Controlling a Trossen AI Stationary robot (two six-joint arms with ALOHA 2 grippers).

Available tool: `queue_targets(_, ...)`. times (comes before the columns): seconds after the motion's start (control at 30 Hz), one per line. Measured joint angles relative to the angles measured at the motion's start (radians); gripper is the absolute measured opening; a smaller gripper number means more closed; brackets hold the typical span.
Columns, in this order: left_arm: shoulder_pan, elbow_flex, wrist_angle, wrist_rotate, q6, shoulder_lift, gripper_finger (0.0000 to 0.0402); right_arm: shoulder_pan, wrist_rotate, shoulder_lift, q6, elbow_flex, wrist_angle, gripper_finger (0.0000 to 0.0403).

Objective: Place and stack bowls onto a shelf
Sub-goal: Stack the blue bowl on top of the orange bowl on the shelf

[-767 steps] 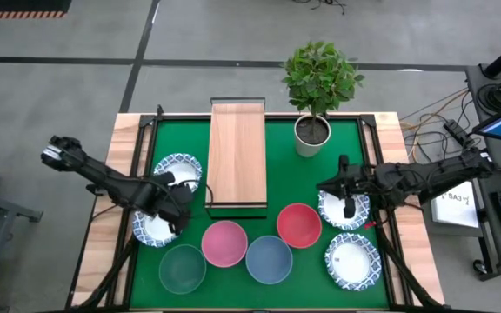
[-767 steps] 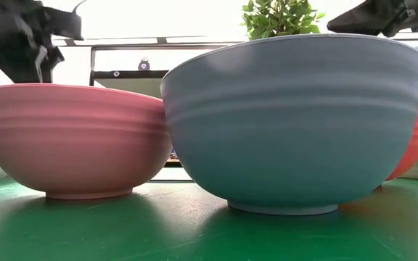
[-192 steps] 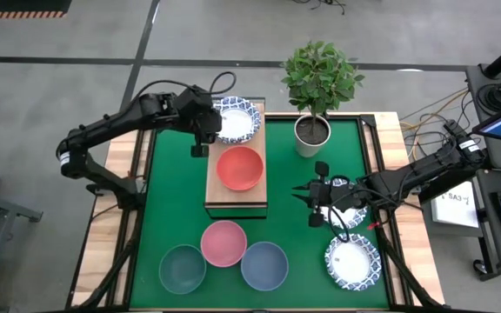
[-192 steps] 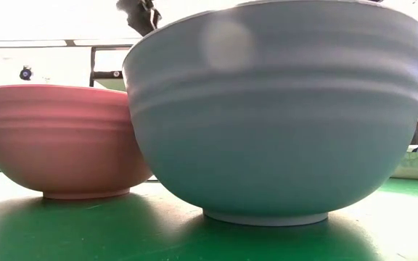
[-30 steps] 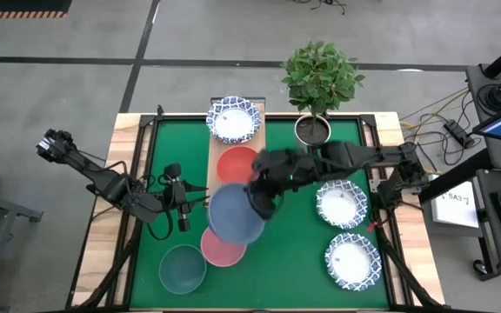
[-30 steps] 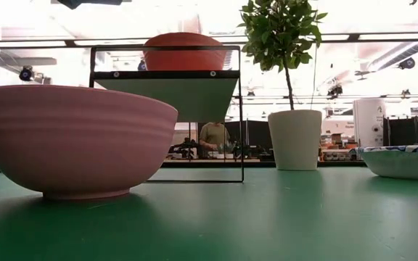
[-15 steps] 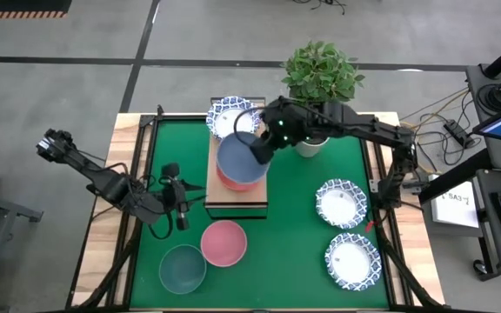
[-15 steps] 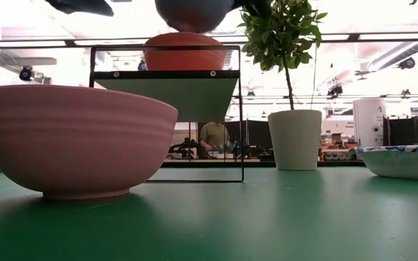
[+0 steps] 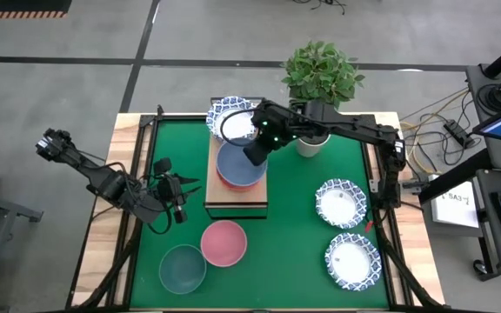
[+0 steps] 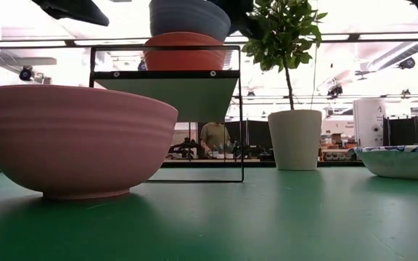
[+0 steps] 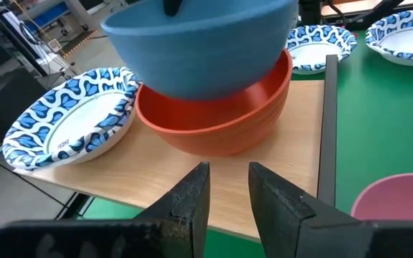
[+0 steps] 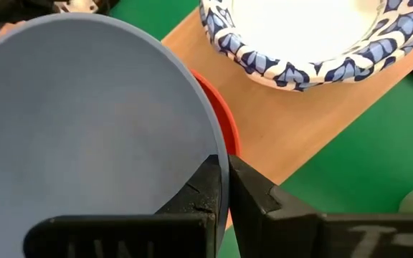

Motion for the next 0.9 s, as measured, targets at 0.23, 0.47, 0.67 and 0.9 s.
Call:
queue_targets(0.23,0.000,0.000,0.000,0.000,0.000,0.000,0.0079,0.000,0.000,0.016,-0.014,0.000,0.001,0.0012)
queue_targets(0.47,0.000,-0.001,0.000,0.000,0.000,0.001,0.0079,0.000,0.003,0.016,-0.037,-0.001,0.001,0.0013)
queue_targets(0.67,0.000,-0.001,0.000,0.000,0.000,0.001,0.0079,0.000,0.003,0.024,-0.041,-0.005,0.005,0.0013)
queue_targets(0.9,0.000,-0.001,0.001,0.000,0.000,0.001,0.0079,0.000,0.003,0.045,-0.051,-0.006,0.010,0.0013)
